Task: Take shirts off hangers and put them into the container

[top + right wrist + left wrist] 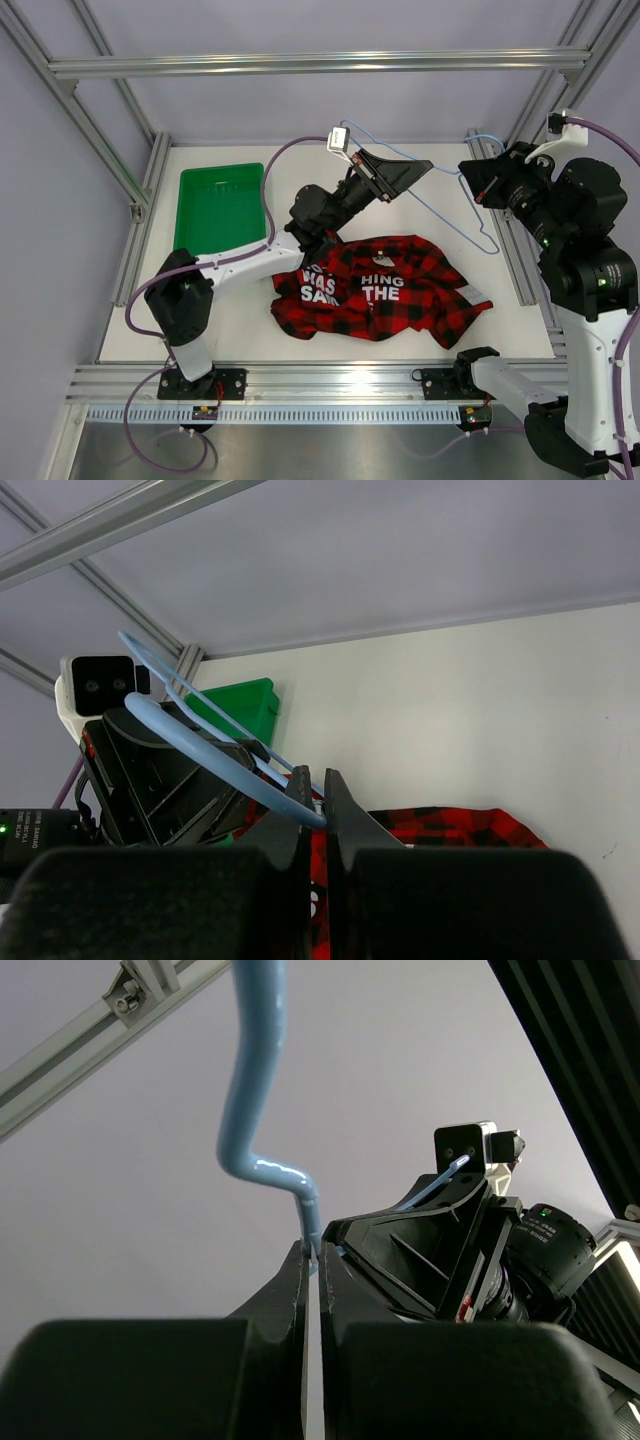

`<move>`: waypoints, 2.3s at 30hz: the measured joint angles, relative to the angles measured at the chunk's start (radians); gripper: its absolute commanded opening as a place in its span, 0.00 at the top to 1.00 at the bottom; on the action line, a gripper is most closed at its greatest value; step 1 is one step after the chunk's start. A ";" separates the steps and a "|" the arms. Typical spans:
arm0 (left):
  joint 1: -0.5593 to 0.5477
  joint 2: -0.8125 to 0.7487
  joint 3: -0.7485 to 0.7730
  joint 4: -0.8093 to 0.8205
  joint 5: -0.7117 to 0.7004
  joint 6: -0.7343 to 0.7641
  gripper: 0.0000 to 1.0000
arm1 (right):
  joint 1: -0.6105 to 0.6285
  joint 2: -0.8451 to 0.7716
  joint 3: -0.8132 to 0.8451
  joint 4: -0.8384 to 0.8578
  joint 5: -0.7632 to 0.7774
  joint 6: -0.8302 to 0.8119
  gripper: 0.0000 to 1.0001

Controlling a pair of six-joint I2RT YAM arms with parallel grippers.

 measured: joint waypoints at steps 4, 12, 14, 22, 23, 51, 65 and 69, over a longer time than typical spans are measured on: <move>0.005 0.000 0.000 -0.003 0.010 -0.007 1.00 | 0.000 0.000 -0.001 0.000 -0.006 -0.004 1.00; 0.011 0.000 0.000 0.001 0.019 -0.027 1.00 | -0.001 0.000 -0.001 0.003 -0.029 -0.026 0.72; 0.013 0.000 0.000 -0.001 0.018 -0.027 1.00 | -0.001 -0.002 -0.001 -0.005 -0.048 -0.043 0.59; 0.063 -0.005 -0.014 -0.072 0.022 -0.006 1.00 | -0.001 -0.045 -0.002 -0.031 -0.135 -0.093 0.13; 0.071 -0.008 -0.019 -0.081 0.025 -0.005 1.00 | -0.001 -0.050 -0.002 -0.032 -0.145 -0.100 0.13; 0.302 -0.323 -0.230 0.047 0.413 -0.403 1.00 | -0.001 -0.228 -0.282 0.108 -0.599 -0.126 0.35; 0.302 -0.342 -0.256 0.092 0.424 -0.449 1.00 | -0.001 -0.058 -0.275 0.326 -0.899 -0.030 0.42; 0.302 -0.341 -0.256 0.103 0.425 -0.462 1.00 | -0.001 -0.040 -0.285 0.404 -0.962 0.014 0.44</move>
